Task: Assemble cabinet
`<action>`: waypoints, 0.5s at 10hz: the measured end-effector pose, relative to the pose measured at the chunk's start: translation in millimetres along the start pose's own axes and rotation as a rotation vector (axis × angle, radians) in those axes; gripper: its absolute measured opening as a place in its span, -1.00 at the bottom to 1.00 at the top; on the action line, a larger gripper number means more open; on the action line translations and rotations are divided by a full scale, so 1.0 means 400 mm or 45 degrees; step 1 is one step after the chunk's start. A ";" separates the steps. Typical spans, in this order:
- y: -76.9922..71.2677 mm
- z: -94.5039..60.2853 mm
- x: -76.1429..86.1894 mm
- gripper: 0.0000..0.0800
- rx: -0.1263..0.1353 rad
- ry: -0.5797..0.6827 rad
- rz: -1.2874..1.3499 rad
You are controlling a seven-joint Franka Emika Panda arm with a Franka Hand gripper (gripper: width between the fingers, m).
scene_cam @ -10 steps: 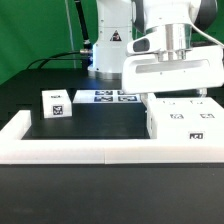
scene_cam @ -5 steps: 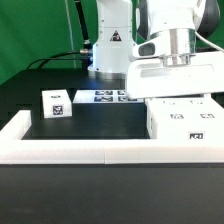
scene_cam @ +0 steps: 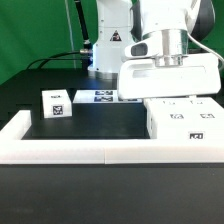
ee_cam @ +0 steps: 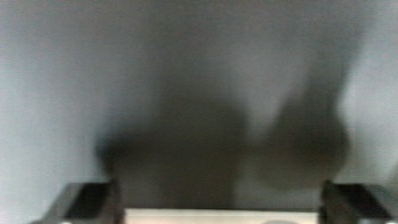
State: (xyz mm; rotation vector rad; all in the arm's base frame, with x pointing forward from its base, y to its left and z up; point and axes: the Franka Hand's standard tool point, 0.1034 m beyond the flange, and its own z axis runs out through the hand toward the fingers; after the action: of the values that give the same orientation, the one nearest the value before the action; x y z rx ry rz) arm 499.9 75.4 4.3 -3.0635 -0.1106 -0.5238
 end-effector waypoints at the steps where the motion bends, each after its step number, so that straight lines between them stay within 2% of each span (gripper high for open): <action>1: 0.000 0.000 0.000 0.02 0.000 0.000 -0.001; 2: -0.001 0.000 -0.002 -0.51 0.001 -0.001 -0.002; 3: -0.005 0.000 -0.004 -0.82 0.003 -0.003 -0.004; 4: -0.005 0.000 -0.005 -0.94 0.003 -0.004 -0.006; 5: -0.005 0.000 -0.005 -0.94 0.003 -0.004 -0.013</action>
Offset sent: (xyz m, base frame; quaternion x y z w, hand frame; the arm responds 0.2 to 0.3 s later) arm -0.0030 0.0051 -0.0032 0.0093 -0.0042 0.0060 0.9999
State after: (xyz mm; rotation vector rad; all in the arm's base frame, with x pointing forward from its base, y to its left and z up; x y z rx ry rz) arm 498.0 77.3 3.5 -3.0629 -0.1266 -0.5189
